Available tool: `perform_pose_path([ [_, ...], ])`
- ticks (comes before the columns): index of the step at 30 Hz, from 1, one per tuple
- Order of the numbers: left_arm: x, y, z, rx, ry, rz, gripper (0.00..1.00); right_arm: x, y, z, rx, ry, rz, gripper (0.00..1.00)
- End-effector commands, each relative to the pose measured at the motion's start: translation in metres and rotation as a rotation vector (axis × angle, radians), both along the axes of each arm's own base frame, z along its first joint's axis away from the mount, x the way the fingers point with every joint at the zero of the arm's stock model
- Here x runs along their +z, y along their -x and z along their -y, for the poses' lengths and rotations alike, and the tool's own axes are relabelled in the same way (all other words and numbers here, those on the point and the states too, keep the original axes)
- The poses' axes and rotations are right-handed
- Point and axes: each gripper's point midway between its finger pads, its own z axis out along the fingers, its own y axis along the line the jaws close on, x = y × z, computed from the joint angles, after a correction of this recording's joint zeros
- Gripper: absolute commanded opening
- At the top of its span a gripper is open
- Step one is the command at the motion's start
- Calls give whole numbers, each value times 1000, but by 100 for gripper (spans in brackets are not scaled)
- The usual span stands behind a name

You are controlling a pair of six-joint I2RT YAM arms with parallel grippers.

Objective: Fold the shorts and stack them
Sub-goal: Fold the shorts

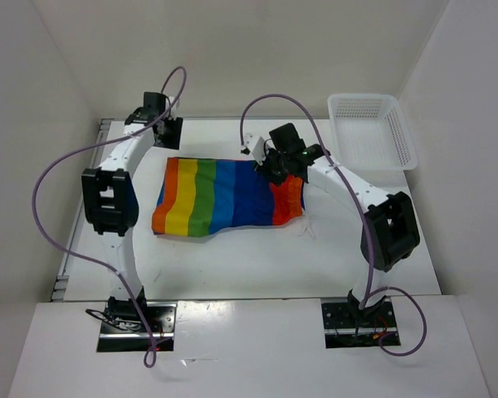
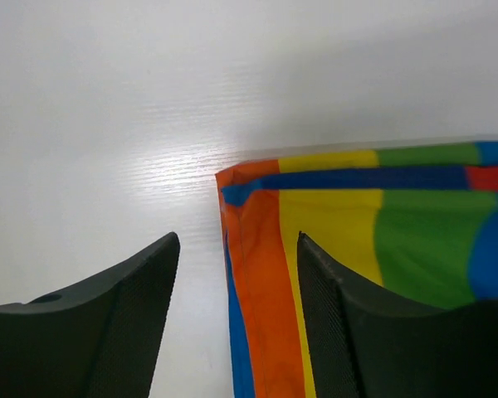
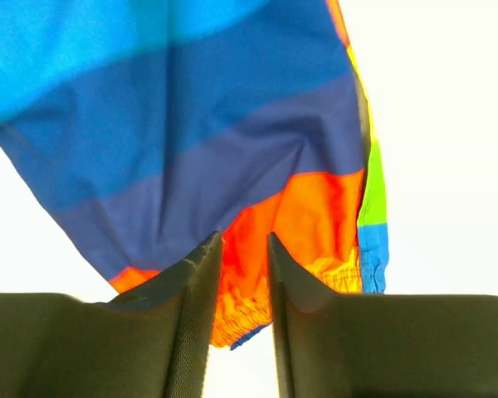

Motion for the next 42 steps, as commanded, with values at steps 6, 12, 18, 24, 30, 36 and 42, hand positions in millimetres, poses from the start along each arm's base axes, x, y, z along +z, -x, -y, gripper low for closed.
perform_pose_path([
  [6, 39, 151, 93, -293, 233, -222, 41, -21, -28, -11, -202, -152, -91, 9],
  [12, -15, 220, 99, -312, 281, -456, 33, -46, -89, -12, -321, -204, -116, 0],
  [18, -81, 239, 58, -208, 63, -560, 32, -81, -116, 11, -460, -179, -125, 0],
  [24, -130, 265, 26, -147, -87, -660, 32, -97, -138, 31, -589, -142, -64, 0],
  [30, -141, 270, 19, -134, -123, -675, 32, -97, -156, 40, -640, -116, 7, 0],
  [36, -118, 250, 39, -167, -31, -613, 39, -21, -172, 18, -549, -241, 92, 18],
  [42, -99, 238, 48, -183, 6, -579, 45, 85, -151, 23, -526, -398, 140, 54],
])
